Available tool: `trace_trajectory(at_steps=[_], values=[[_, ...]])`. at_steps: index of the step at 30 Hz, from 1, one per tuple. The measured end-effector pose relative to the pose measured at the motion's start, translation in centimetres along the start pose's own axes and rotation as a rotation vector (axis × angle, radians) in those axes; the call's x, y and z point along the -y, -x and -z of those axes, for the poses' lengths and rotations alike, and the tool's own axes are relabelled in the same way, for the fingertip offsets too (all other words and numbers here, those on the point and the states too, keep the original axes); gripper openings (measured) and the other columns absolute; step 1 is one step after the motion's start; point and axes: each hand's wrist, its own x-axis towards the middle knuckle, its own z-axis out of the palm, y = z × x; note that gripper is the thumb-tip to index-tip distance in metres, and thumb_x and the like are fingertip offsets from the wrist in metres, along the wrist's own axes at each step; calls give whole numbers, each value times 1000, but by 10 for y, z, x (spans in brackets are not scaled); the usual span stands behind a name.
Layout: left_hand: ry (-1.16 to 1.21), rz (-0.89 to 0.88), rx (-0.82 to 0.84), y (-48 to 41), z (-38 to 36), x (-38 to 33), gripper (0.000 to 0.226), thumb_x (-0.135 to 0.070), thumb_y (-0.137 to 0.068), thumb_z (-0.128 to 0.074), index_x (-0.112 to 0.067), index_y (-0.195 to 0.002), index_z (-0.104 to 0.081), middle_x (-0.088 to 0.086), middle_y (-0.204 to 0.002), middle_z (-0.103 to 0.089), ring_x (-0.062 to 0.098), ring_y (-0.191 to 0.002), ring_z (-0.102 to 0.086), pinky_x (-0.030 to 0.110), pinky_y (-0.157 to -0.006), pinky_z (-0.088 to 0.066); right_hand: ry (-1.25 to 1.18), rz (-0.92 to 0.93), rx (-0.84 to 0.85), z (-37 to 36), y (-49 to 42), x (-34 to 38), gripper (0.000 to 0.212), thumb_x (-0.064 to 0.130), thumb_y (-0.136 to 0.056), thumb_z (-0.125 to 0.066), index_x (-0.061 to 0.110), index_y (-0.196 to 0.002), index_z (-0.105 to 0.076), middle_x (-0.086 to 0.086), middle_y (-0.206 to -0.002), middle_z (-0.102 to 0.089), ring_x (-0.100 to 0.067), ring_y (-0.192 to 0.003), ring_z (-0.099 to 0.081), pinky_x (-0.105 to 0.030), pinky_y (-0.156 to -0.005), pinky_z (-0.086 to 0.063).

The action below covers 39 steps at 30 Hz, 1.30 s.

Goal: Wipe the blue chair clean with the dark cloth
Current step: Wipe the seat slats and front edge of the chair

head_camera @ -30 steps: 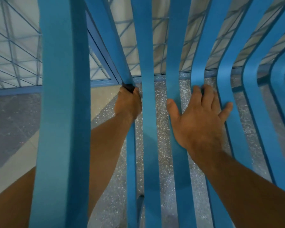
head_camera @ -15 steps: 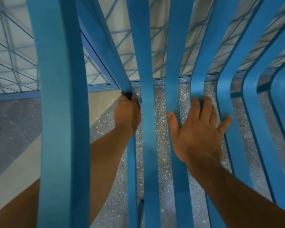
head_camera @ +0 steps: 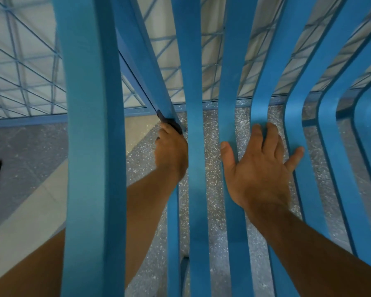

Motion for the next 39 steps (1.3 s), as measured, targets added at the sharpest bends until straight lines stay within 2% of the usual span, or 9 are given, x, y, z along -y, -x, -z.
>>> trace_trajectory(at_steps=[3,8,11,16,23,30,34,37,39], values=[[-62,-73,30,28,-8,19,59,-26,-100,-48,-6,-147,-19,21,-140,-43,37,-112,-55,47,-87,-52,-4,7,5,0,1,0,83,67,-93,-9,9,-152,-15,-17,-159,-13,-32,-147,-15,-62,-114,4],[119,133,117,0,6,8,40,-51,-98,-40,-15,-103,-57,-4,-80,-64,5,-56,-55,15,-32,-35,-7,4,5,1,2,1,83,66,-93,-11,9,-152,-15,-17,-160,-12,-32,-147,-15,-61,-114,5],[138,141,73,-25,10,-5,36,-49,-100,-37,-17,-102,-53,-6,-80,-58,6,-58,-53,16,-41,-35,-19,6,-13,-1,1,0,82,66,-93,-14,8,-151,-18,-17,-159,-15,-32,-146,-19,-62,-114,3],[-12,-81,49,17,-5,17,58,-33,-100,-45,-10,-146,-19,15,-142,-43,36,-112,-57,47,-86,-52,-2,9,-21,-3,-1,-1,82,66,-94,-14,7,-151,-19,-18,-158,-17,-33,-146,-19,-62,-114,2],[137,154,102,14,2,15,41,-54,-99,-36,-18,-105,-54,-7,-80,-63,4,-60,-57,18,-44,-35,1,4,-25,-2,1,1,82,66,-94,-14,6,-150,-22,-20,-157,-20,-35,-144,-23,-63,-114,-1],[-38,-130,104,24,-6,25,68,-26,-101,-46,-11,-151,-3,20,-152,-27,41,-120,-52,50,-90,-52,8,14,-17,-2,0,-1,81,65,-94,-14,7,-151,-18,-18,-159,-16,-33,-146,-18,-63,-114,1],[206,146,178,94,7,41,67,-71,-81,-15,-30,-132,-31,7,-124,-61,33,-99,-64,50,-86,-52,-7,4,-8,-1,0,0,81,65,-94,-14,7,-151,-19,-18,-159,-16,-34,-146,-18,-63,-115,0],[229,212,198,89,8,40,57,-70,-78,-15,-26,-102,-43,5,-99,-68,29,-83,-66,47,-77,-55,-10,9,-17,-2,0,0,80,64,-94,-15,8,-151,-18,-17,-159,-15,-33,-146,-17,-62,-115,1],[227,195,176,66,4,33,39,-56,-95,-28,-23,-110,-43,6,-106,-67,26,-83,-66,42,-76,-56,-15,10,-31,-1,0,0,79,64,-95,-17,8,-151,-18,-17,-159,-15,-33,-146,-16,-62,-116,1]])
